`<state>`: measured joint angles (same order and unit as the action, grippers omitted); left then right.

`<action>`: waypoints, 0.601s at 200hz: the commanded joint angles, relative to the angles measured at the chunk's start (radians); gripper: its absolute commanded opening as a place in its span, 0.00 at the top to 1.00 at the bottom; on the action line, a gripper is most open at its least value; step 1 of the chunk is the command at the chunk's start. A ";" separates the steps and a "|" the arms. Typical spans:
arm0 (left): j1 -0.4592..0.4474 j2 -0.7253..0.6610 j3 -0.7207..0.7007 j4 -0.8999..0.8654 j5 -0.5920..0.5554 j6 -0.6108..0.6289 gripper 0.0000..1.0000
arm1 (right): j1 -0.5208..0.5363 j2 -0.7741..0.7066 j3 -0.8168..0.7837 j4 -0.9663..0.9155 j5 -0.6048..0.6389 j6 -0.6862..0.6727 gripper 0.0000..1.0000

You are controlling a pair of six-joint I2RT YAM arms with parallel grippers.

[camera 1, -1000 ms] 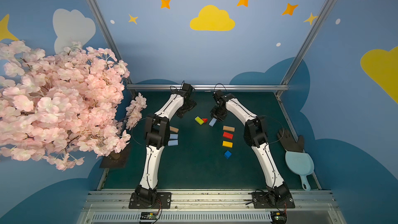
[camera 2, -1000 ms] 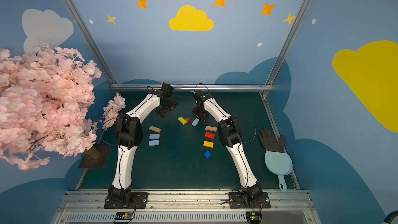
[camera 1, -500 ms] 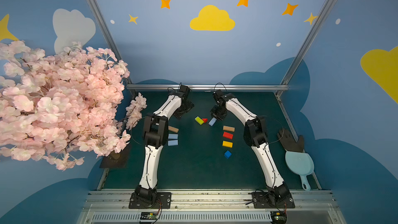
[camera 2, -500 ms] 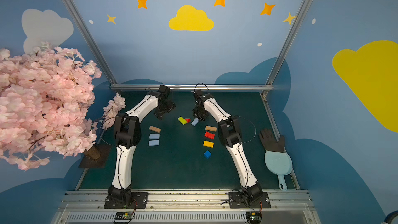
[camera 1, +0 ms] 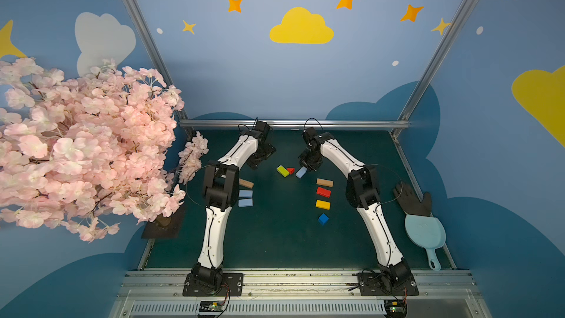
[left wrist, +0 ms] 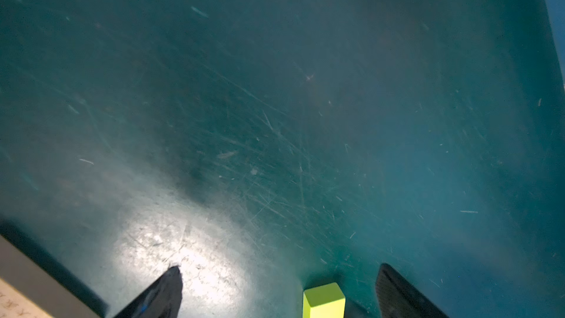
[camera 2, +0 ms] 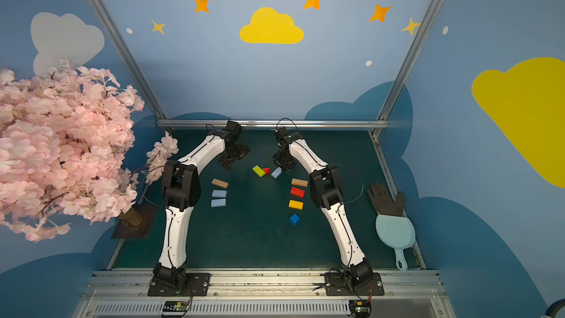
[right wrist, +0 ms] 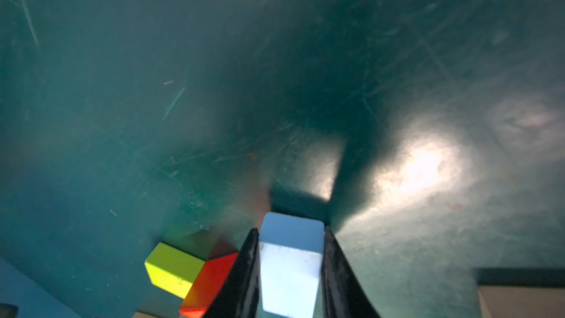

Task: Assemble a heart with building blocks
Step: Assemble the building block at the center of the board.

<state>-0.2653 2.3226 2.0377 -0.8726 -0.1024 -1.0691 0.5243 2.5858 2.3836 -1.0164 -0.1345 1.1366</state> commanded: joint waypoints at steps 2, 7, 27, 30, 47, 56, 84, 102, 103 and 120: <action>0.008 -0.046 -0.016 -0.012 0.007 0.009 0.01 | 0.015 0.092 -0.019 0.045 -0.023 0.032 0.96; 0.008 -0.046 -0.016 -0.012 0.009 0.009 0.01 | 0.016 0.092 -0.019 0.047 -0.024 0.034 0.96; 0.009 -0.046 -0.016 -0.012 0.009 0.011 0.02 | 0.017 0.096 -0.011 0.053 -0.025 0.038 0.96; 0.009 -0.046 -0.016 -0.012 0.009 0.011 0.02 | 0.018 0.098 -0.010 0.052 -0.024 0.038 0.96; 0.011 -0.046 -0.018 -0.012 0.010 0.011 0.02 | 0.019 0.102 0.000 0.050 -0.026 0.042 0.97; 0.012 -0.045 -0.018 -0.012 0.010 0.011 0.02 | 0.019 0.105 0.000 0.051 -0.026 0.044 0.96; 0.012 -0.042 -0.018 -0.011 0.014 0.009 0.02 | 0.023 0.110 0.009 0.052 -0.028 0.045 0.97; 0.012 -0.040 -0.015 -0.012 0.017 0.012 0.02 | 0.025 0.112 0.011 0.051 -0.029 0.047 0.96; 0.012 -0.040 -0.015 -0.011 0.017 0.012 0.02 | 0.026 0.112 0.011 0.051 -0.029 0.048 0.97; 0.014 -0.040 -0.015 -0.012 0.017 0.013 0.02 | 0.028 0.114 0.010 0.053 -0.031 0.049 0.97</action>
<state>-0.2573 2.3112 2.0270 -0.8730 -0.0963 -1.0687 0.5255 2.6022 2.4092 -1.0080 -0.1471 1.1744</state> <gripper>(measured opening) 0.985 0.288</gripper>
